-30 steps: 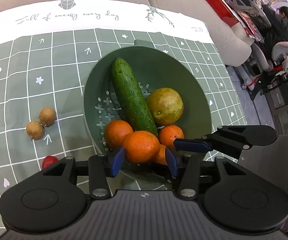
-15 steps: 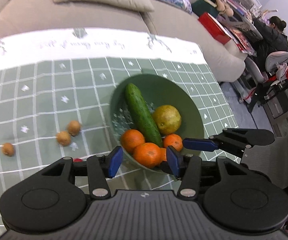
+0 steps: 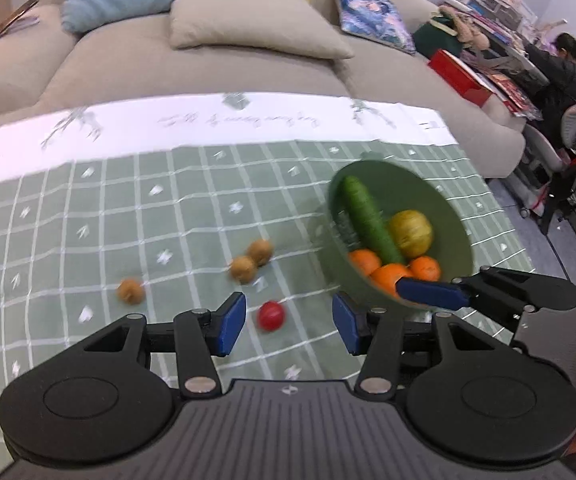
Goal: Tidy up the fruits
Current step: 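Move both tools back toward the red tomato and kiwis on the cloth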
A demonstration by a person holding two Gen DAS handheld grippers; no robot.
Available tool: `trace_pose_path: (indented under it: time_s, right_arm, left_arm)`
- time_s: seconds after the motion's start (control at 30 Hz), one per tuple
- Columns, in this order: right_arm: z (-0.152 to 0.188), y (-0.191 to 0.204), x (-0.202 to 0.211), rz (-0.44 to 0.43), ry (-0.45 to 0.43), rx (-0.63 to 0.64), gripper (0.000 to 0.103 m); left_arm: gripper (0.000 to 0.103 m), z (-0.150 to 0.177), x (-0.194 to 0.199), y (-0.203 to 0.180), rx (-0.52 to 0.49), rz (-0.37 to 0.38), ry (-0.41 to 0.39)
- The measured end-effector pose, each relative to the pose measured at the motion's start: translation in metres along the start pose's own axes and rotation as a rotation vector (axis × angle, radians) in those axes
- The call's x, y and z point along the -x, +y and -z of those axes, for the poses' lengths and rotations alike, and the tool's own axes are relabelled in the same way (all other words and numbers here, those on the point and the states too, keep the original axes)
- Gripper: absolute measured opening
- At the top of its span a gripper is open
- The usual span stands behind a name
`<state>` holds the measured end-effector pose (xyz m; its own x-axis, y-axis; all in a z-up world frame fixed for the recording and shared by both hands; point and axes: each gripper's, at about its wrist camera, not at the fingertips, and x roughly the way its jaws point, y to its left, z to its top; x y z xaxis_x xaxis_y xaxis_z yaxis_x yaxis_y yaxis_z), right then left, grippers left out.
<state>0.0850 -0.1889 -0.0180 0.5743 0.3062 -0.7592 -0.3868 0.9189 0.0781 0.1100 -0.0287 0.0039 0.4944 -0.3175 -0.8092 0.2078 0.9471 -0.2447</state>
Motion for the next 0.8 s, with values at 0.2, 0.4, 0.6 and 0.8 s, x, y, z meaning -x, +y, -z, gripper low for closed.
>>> trace_pose_path:
  time_s: [0.2,0.4,0.6,0.8]
  right_arm:
    - [0.01,0.029,-0.01,0.008,-0.04,0.008,0.053]
    - [0.017,0.045,-0.028,-0.004,-0.018,0.025,0.053]
    - [0.021,0.048,-0.042,0.012,-0.009,0.031,0.053]
    - [0.022,0.048,-0.058,0.037,0.002,0.043,0.048]
  left_arm:
    - [0.058,0.026,0.003,0.032,0.046,-0.05,-0.008]
    - [0.058,0.047,0.004,0.055,0.066,-0.095,-0.023]
    - [0.058,0.053,-0.001,0.066,0.052,-0.139,-0.074]
    - [0.058,0.054,-0.016,0.071,0.009,-0.2,-0.103]
